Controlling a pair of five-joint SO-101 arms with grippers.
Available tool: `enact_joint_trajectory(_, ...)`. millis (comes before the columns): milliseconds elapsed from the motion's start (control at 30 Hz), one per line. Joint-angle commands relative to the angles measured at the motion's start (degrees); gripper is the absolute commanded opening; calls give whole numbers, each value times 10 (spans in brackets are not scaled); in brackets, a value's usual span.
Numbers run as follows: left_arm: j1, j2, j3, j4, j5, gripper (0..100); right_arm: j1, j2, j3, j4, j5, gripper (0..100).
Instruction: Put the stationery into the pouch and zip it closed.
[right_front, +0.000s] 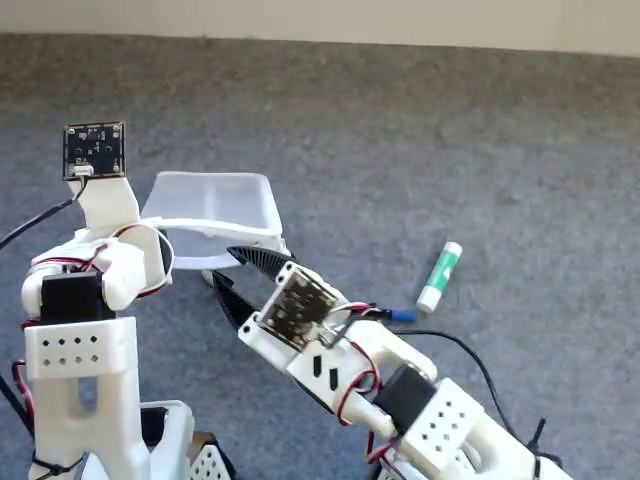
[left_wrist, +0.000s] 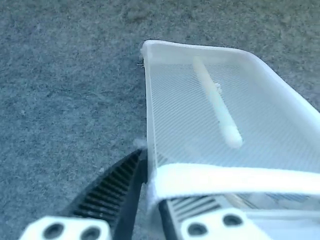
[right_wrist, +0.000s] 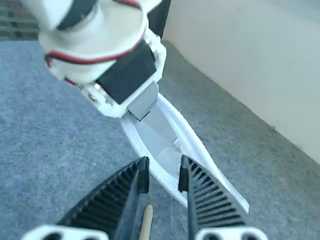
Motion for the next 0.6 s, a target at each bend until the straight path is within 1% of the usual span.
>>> enact_joint_trajectory(0,-1,-15,-20,-3,-3,11,-2,-49,-9,27,5,98)
enact_joint_trajectory(100,-1,-15,-20,-3,-3,11,0,-73,-10,63,4,98)
enact_joint_trajectory(200,-1,-15,-20,-3,-3,11,7,-89,-11,74,4,98)
enact_joint_trajectory(367,-1,-15,-15,-3,-3,11,73,-96,-29,84,5,96)
enact_joint_trajectory(567,-1,-15,-14,-3,-3,11,134,-95,-130,202,4,96)
